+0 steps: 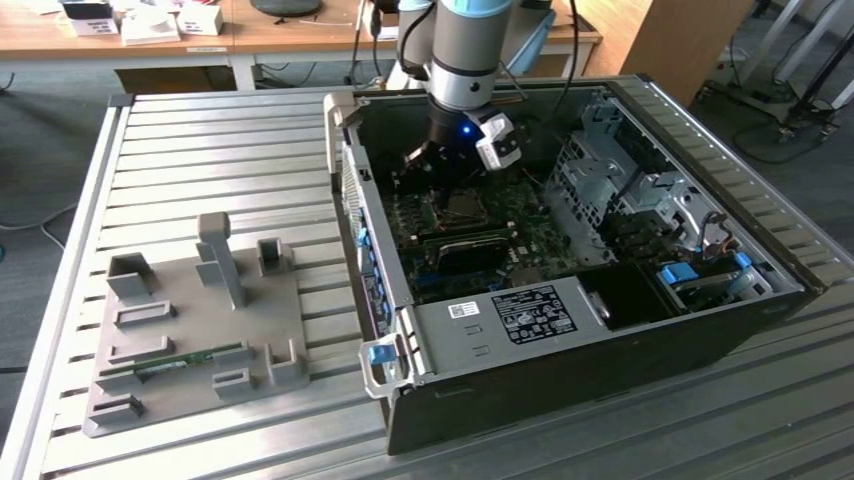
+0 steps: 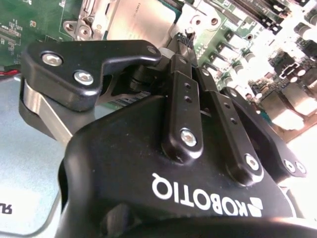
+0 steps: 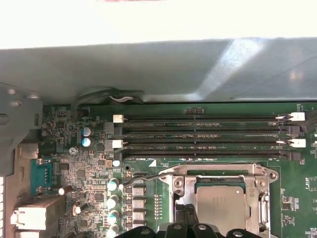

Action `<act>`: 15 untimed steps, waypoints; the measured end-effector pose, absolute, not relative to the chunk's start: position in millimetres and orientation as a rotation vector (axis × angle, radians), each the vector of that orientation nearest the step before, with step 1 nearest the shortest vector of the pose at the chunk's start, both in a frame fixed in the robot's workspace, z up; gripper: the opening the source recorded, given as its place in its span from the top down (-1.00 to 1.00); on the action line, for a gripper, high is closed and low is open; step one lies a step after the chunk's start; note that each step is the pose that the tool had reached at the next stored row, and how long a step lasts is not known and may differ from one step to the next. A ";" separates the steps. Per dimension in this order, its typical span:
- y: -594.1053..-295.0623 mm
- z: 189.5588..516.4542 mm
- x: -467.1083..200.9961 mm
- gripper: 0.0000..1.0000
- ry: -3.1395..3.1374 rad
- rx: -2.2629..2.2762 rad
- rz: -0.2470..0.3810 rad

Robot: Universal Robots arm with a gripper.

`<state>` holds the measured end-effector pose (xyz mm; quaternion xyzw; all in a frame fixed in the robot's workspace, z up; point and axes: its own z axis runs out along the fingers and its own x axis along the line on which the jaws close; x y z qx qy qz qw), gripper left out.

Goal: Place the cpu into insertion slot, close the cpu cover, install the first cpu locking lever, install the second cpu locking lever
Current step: 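Close the cpu cover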

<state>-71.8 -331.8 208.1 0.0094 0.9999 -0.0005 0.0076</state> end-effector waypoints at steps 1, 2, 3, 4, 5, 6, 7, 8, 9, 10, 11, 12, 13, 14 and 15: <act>-331.8 209.1 -71.8 0.79 3.126 0.029 -0.002; -331.8 210.3 -71.8 0.79 3.126 0.029 -0.002; -331.8 211.5 -71.8 0.79 3.126 0.029 -0.002; -331.8 212.8 -71.8 0.79 3.126 0.029 -0.002; -331.8 214.2 -71.8 0.79 3.126 0.029 -0.002; -331.8 215.7 -71.8 0.79 3.126 0.029 -0.002; -331.8 217.1 -71.8 0.79 3.126 0.029 -0.002; -331.8 218.4 -71.8 0.79 3.126 0.029 -0.002; -331.8 219.9 -71.8 0.79 3.126 0.029 -0.002; -331.8 221.5 -71.8 0.79 3.126 0.029 -0.002; -331.8 223.0 -71.8 0.79 3.126 0.029 -0.002; -331.8 224.3 -71.8 0.79 3.126 0.029 -0.002; -331.8 225.5 -71.8 0.79 3.126 0.029 -0.002; -331.8 226.7 -71.8 0.79 3.126 0.029 -0.002; -331.8 227.8 -71.8 0.79 3.126 0.029 -0.002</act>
